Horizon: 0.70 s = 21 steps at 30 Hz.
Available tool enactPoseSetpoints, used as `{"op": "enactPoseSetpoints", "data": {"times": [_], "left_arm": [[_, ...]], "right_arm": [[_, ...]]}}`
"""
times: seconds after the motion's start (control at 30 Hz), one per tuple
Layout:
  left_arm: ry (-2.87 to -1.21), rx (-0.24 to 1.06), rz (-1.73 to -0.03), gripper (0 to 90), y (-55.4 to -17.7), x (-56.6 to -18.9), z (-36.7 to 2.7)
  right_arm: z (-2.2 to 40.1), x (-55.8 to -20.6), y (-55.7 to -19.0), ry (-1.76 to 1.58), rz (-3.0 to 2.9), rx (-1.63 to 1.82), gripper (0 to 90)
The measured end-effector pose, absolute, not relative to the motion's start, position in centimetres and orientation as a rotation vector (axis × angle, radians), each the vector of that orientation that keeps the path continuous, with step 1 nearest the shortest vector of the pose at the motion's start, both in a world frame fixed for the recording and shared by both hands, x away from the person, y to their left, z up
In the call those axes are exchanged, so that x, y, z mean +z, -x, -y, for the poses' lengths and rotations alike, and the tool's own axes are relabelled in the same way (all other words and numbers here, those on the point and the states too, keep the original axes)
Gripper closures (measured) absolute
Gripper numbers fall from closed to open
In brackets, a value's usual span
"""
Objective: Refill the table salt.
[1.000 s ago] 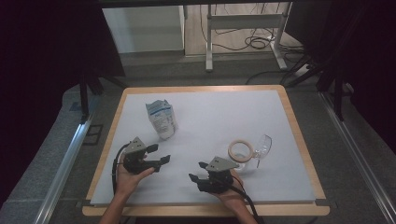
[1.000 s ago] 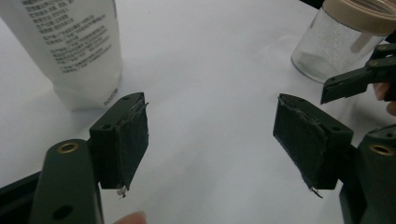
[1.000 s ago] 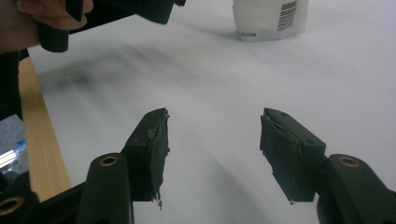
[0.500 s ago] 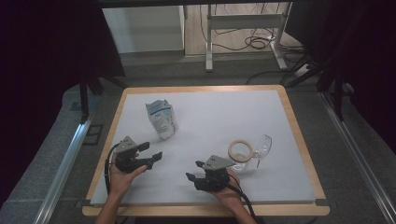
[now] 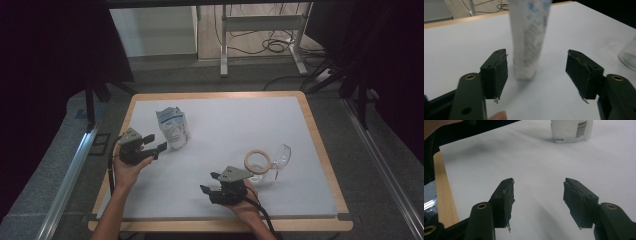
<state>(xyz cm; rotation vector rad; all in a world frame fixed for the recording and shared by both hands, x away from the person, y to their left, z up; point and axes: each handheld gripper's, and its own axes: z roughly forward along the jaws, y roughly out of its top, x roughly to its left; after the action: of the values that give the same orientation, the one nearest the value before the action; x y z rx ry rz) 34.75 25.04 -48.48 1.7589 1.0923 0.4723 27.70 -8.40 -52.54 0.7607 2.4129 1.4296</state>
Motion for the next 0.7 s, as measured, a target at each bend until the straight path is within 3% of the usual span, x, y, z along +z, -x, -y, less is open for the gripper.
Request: {"op": "enactPoseSetpoints", "data": {"times": [0.1, 0.37, 0.6, 0.7], "left_arm": [[-1.755, 0.462, -1.086, 41.5, -37.1, -48.1, -24.8], [-1.756, 0.466, -1.054, 51.1, -39.1, -47.0, -24.3], [-1.739, 0.409, -1.016, 77.1, -40.1, -46.7, -24.0], [-1.741, 0.388, -0.997, 81.9, -40.2, -46.7, -23.7]], "right_arm": [[8.4, -52.6, -27.6, -0.763, -2.413, 1.428, 42.1], [8.6, -52.7, -27.4, -0.761, -2.412, 1.419, 42.1], [8.4, -52.9, -27.2, -0.761, -2.421, 1.408, 42.1], [8.3, -53.0, -27.2, -0.757, -2.423, 1.411, 42.1]]}}
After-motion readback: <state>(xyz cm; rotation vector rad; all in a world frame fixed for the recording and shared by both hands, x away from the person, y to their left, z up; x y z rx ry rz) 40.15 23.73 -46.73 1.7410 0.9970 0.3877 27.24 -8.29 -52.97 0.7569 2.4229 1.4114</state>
